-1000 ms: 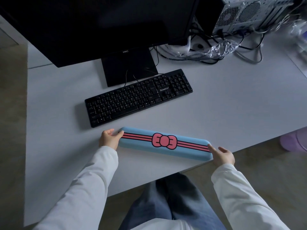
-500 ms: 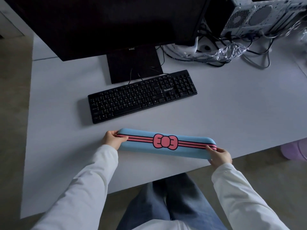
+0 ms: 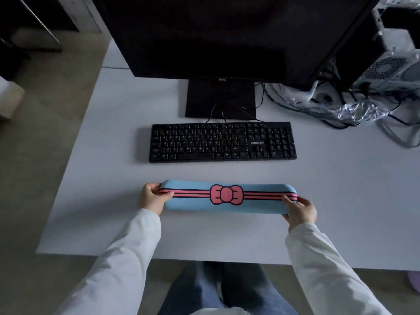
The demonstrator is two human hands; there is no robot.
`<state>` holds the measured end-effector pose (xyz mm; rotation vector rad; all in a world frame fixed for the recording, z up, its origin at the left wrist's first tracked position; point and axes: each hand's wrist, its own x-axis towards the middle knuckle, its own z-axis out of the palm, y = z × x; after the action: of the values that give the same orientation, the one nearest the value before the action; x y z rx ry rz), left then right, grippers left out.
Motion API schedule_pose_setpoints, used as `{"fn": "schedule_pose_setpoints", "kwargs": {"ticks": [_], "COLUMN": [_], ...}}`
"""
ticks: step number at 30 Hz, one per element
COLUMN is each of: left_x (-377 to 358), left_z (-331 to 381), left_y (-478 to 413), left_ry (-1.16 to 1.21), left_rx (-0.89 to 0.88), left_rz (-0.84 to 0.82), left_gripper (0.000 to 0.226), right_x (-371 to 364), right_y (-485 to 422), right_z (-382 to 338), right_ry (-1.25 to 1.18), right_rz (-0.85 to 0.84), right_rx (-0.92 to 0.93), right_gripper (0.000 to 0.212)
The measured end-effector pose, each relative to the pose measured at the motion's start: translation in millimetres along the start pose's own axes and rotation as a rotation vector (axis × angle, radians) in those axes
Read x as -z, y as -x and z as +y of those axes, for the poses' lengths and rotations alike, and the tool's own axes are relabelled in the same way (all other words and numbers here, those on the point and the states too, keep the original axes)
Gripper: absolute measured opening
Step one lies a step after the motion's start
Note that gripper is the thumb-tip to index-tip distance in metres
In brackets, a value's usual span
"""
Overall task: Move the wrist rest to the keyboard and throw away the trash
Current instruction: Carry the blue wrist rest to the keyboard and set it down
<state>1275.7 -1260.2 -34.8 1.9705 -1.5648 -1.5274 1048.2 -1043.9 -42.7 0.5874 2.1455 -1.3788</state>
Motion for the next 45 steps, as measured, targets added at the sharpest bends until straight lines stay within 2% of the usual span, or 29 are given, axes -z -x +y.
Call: {"fn": "schedule_pose_setpoints", "kwargs": {"ticks": [16,19,21,25,28,30,32,36,39,45], "left_x": [-15.1,-16.7,-17.1,-19.6,-29.8,-40.0,-53.6,-92.8,-118.8,-129.2], "left_z": [3.3,1.8,2.9,14.3,16.4,13.1,7.0,-13.9,-34.9,-45.8], "left_y": [-0.4,-1.3,1.4,13.7,18.6,22.7,28.6,36.3,38.7,34.5], "left_ry": [-0.031,-0.052,-0.149,-0.247,-0.328,-0.429,-0.558,-0.764,-0.87,-0.941], "left_rx": [0.063,0.098,0.094,-0.091,-0.313,-0.425,-0.59,-0.865,-0.939,-0.913], "left_rz": [0.066,0.093,0.164,0.254,0.203,0.15,0.115,0.004,-0.014,0.08], "left_gripper": [0.046,0.047,0.047,0.044,0.043,0.045,0.049,0.044,0.042,0.052], "right_x": [-1.7,2.4,5.8,6.6,-2.0,-9.4,-18.9,-49.2,-71.6,-74.3], "right_y": [-22.3,-18.0,-14.3,-6.1,4.8,12.4,18.7,24.2,19.2,7.2], "right_z": [3.5,0.1,-5.8,-18.1,-18.9,-11.5,0.9,29.5,50.4,54.7], "right_ry": [0.039,0.118,0.187,0.284,0.368,0.48,0.637,0.871,0.998,1.12], "right_rz": [0.001,0.014,0.071,0.149,0.145,0.131,0.052,-0.176,-0.287,-0.313], "right_rx": [0.022,0.081,0.148,0.297,0.451,0.642,0.843,1.215,1.33,1.388], "right_gripper": [0.041,0.044,0.05,0.053,0.053,0.06,0.066,0.053,0.048,0.051]}}
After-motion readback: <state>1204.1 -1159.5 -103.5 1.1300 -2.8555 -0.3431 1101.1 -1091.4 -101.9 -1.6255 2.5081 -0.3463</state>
